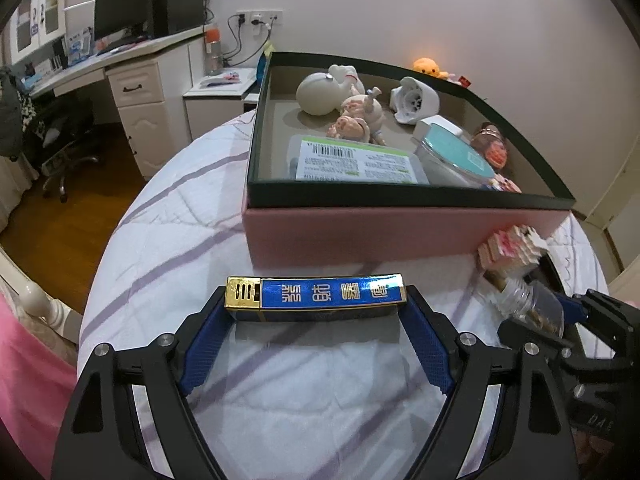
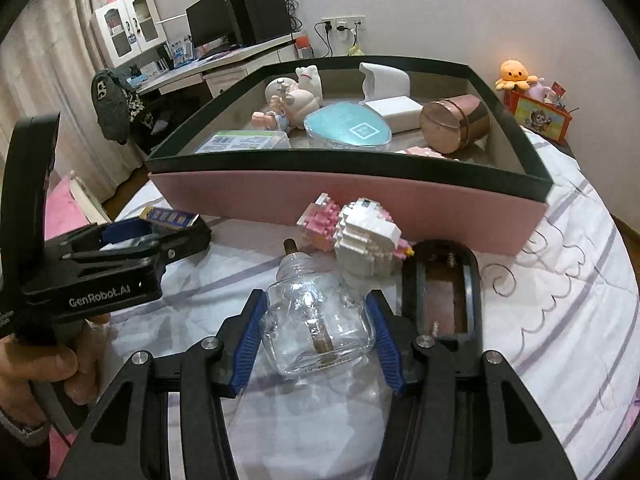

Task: Organize rigid objects
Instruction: 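Grasp the blue-and-gold rectangular box with the left tool while the right tool grasps the glass bottle, then carry the blue box and glass bottle into the box and open both tools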

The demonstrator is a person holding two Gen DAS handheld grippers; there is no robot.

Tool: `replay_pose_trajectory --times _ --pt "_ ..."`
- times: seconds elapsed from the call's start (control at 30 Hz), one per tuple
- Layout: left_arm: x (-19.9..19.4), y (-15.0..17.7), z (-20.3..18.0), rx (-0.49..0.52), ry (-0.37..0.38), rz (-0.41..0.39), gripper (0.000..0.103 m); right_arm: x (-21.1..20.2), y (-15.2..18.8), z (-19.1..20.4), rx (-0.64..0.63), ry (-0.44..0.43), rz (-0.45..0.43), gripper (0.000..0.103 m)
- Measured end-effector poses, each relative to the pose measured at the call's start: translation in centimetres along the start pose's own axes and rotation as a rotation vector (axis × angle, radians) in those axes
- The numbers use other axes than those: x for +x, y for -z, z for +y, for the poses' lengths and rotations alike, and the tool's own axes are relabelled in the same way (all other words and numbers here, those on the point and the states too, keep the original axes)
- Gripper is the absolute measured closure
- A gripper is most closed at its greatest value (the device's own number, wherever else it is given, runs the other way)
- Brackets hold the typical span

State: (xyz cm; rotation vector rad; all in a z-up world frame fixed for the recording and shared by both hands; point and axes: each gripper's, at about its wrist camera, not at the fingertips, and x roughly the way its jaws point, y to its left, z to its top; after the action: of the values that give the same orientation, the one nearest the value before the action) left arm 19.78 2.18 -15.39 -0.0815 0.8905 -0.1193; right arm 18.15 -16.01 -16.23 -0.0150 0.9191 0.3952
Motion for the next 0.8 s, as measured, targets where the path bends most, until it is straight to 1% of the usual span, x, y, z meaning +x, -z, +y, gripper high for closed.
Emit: replay_pose_trajectory --times 0.23,0.43,0.63,0.8 --pt "-2.4 1.1 0.1 -0.003 0.003 -0.013 0.019 -2.6 0.3 -0.1 0.015 -0.016 -0.039 0.050" --pt "-5.0 0.3 -0.3 0.012 0.009 -0.067 0.019 -4.9 -0.7 -0.2 0.011 -0.016 -0.097 0.050" --pt "-6.5 -2.4 -1.2 0.040 0.020 -0.137 0.019 -6.9 -3.5 -1.4 0.005 0.020 -0.173 0.050" --pt "-6.6 -5.8 -2.2 0.062 0.029 -0.192 0.019 -7.4 -6.7 -2.7 0.002 0.051 -0.225 0.050"
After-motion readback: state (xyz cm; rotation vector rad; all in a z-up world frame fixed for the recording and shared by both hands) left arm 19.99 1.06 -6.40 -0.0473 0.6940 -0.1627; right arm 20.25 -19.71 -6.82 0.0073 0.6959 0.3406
